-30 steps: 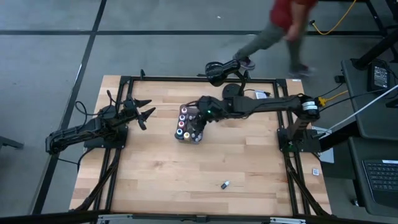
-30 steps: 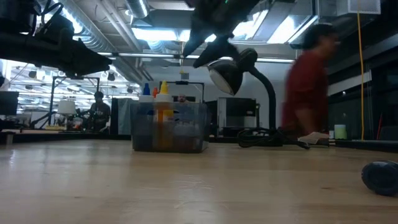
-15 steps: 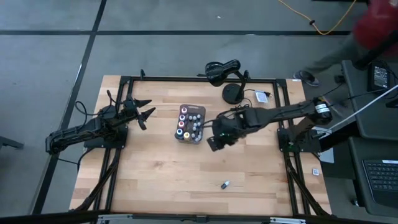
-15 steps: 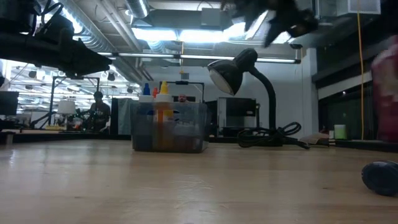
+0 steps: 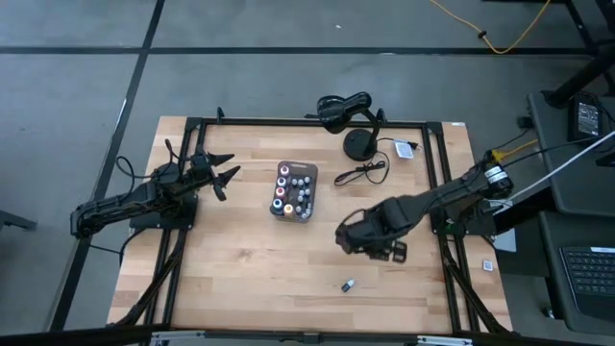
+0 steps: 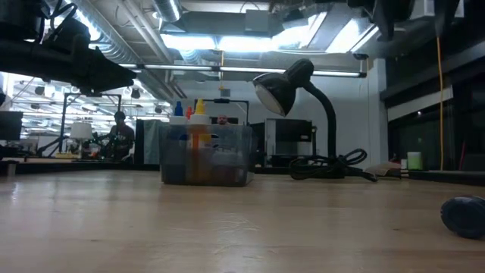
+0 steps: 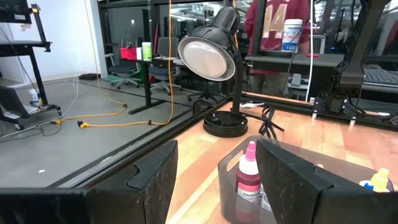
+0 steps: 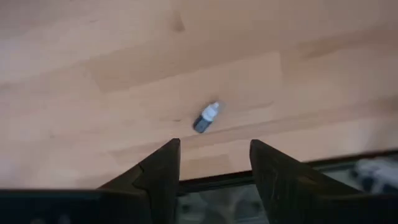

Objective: Pick & Place food coloring
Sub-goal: Put the small black food coloring bottle into the gray transparent bin

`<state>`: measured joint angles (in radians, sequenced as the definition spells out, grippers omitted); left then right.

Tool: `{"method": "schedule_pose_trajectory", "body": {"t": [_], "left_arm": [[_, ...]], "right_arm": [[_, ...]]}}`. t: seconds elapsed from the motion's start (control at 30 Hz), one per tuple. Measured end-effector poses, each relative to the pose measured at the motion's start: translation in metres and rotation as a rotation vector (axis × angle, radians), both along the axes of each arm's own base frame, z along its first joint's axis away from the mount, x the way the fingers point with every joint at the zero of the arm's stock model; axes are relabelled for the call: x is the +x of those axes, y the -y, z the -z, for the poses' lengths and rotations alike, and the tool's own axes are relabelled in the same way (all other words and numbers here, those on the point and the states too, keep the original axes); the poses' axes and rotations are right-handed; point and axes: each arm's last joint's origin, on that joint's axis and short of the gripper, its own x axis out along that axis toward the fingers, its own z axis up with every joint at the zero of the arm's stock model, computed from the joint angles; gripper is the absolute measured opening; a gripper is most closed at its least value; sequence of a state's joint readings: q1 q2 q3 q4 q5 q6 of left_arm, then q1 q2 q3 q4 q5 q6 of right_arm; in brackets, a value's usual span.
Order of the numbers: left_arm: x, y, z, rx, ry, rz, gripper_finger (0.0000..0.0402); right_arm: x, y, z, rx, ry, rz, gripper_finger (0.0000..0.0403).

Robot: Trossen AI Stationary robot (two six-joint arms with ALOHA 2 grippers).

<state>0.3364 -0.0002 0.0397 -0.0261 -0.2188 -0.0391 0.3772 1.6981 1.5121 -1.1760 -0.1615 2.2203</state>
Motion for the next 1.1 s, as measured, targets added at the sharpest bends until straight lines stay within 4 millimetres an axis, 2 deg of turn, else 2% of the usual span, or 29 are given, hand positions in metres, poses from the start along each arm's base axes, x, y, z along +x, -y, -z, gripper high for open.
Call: {"method": "schedule_pose_trajectory", "body": {"t": [0.1, 0.3, 0.5, 0.63, 0.83, 1.1], "left_arm": [[0.0, 0.0, 0.0, 0.0, 0.0, 0.0, 0.0212], [0.0, 0.0, 0.0, 0.0, 0.0, 0.0, 0.0212], [0.0, 0.0, 0.0, 0.0, 0.0, 0.0, 0.0212], [0.0, 0.0, 0.0, 0.0, 0.0, 0.0, 0.0212], [0.0, 0.0, 0.0, 0.0, 0.0, 0.0, 0.0212], [0.0, 0.0, 0.0, 0.0, 0.0, 0.0, 0.0212]], "right_arm": [[0.007, -0.008, 0.011, 0.011, -0.024, 0.107, 0.0194], [0.02, -0.016, 0.046, 0.124, -0.018, 0.146, 0.0194], [0.028, -0.009, 0.075, 0.139, 0.09, 0.187, 0.0194], [0.023, -0.005, 0.089, 0.138, 0.063, 0.182, 0.0194], [0.004, -0.009, 0.112, 0.241, -0.118, 0.218, 0.0194], [-0.001, -0.016, 0.13, 0.294, -0.058, 0.215, 0.0194]]}}
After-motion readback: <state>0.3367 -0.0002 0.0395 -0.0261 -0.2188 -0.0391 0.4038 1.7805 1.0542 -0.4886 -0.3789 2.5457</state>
